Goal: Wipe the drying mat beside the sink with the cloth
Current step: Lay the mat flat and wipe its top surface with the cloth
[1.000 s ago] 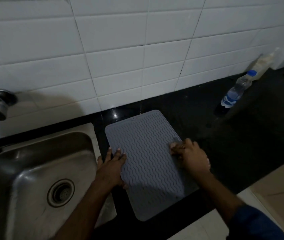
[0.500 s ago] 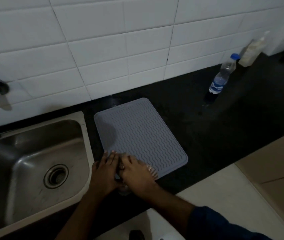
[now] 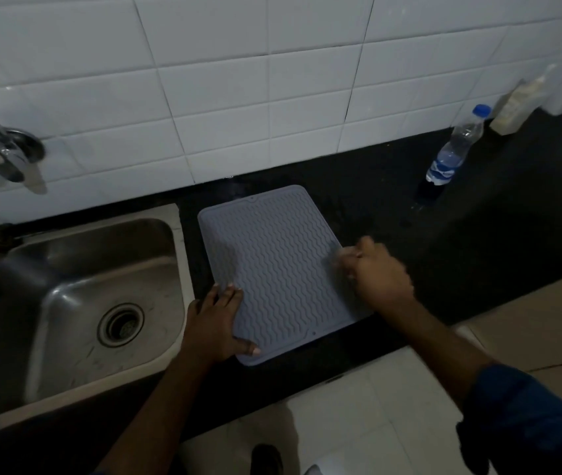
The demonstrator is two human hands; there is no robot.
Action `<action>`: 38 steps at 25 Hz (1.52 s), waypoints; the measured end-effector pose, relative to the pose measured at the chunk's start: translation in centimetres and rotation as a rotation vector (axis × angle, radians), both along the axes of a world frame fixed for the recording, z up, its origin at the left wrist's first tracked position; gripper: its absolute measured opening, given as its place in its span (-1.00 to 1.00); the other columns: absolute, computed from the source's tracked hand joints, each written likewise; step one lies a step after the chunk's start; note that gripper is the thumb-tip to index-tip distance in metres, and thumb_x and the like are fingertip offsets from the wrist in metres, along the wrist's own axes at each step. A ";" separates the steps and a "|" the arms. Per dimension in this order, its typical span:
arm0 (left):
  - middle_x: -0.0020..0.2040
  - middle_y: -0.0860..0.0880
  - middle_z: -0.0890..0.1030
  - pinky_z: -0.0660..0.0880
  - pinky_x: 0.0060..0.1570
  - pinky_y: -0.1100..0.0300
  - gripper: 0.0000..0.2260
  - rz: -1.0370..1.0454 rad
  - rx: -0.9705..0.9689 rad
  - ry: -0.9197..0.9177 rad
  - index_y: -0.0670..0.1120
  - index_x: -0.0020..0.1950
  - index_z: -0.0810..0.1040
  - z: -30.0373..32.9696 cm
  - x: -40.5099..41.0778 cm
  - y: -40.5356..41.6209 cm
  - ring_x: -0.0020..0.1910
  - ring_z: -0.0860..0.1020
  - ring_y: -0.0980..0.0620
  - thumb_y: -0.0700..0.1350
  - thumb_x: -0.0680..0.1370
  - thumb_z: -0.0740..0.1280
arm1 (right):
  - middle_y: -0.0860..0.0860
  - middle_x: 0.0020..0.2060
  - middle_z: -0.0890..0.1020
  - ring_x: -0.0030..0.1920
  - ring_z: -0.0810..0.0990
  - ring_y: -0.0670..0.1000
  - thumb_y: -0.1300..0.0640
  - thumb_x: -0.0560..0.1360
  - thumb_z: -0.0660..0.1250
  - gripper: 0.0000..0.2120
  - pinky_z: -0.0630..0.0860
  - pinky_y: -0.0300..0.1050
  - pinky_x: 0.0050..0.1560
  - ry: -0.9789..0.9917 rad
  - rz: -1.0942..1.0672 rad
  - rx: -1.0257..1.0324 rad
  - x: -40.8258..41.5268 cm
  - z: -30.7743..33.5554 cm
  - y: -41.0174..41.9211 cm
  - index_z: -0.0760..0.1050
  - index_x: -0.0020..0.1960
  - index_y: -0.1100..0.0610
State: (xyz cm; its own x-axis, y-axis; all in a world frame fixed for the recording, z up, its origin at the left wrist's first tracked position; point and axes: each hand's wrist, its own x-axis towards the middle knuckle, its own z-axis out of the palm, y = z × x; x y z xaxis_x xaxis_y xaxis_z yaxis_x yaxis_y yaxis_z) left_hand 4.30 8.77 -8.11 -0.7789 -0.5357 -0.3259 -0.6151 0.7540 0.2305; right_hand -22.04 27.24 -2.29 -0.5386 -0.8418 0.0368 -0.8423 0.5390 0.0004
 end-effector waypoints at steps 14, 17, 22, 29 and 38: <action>0.64 -0.09 -0.10 -0.19 0.50 -0.15 0.11 -0.100 -0.036 -0.054 -0.06 0.62 -0.08 0.0 1.4 1.2 0.59 -0.16 -0.12 0.53 0.30 0.27 | 0.02 0.10 0.51 -0.02 0.56 -0.02 -0.27 0.53 0.29 -0.63 0.55 -0.06 -0.09 -0.006 0.170 0.066 2.2 -2.2 1.9 0.43 0.19 -0.05; 0.64 -0.10 -0.07 -0.17 0.50 -0.17 0.11 -0.109 -0.074 -0.057 -0.07 0.62 -0.06 0.2 1.0 1.0 0.59 -0.14 -0.13 0.53 0.30 0.27 | 0.06 0.19 0.40 0.12 0.47 0.06 -0.02 0.47 0.44 -0.57 0.55 0.02 0.08 -0.020 -0.172 0.118 -0.5 -0.2 3.6 0.46 0.31 -0.06; 0.63 -0.09 -0.14 -0.15 0.50 -0.18 0.12 -0.120 -0.112 -0.150 -0.07 0.62 -0.13 0.9 1.0 1.8 0.59 -0.20 -0.11 0.51 0.32 0.29 | 0.02 0.16 0.48 0.10 0.51 0.07 0.13 0.54 0.35 -0.74 0.54 -0.02 0.00 -0.220 0.244 -0.049 10.2 -1.0 0.0 0.56 0.20 -0.09; 0.64 -0.05 -0.09 -0.14 0.49 -0.23 0.09 -0.081 -0.110 -0.143 -0.02 0.62 -0.09 1.6 1.4 2.1 0.59 -0.19 -0.09 0.46 0.32 0.34 | 0.04 0.31 0.51 0.18 0.56 0.08 -0.05 0.47 0.40 -0.63 0.56 0.07 0.15 -0.068 0.468 0.015 11.4 -3.1 1.5 0.53 0.26 -0.02; 0.55 -0.08 0.28 0.17 0.42 -0.06 -0.30 0.076 -0.076 0.094 -0.07 0.52 0.27 1.8 2.1 3.4 0.53 0.21 -0.09 0.30 0.51 0.26 | -0.08 0.08 0.42 0.13 0.52 0.02 -0.26 0.52 0.18 -0.69 0.45 -0.10 0.09 0.024 0.490 0.108 1.1 0.4 -0.3 0.50 0.12 -0.13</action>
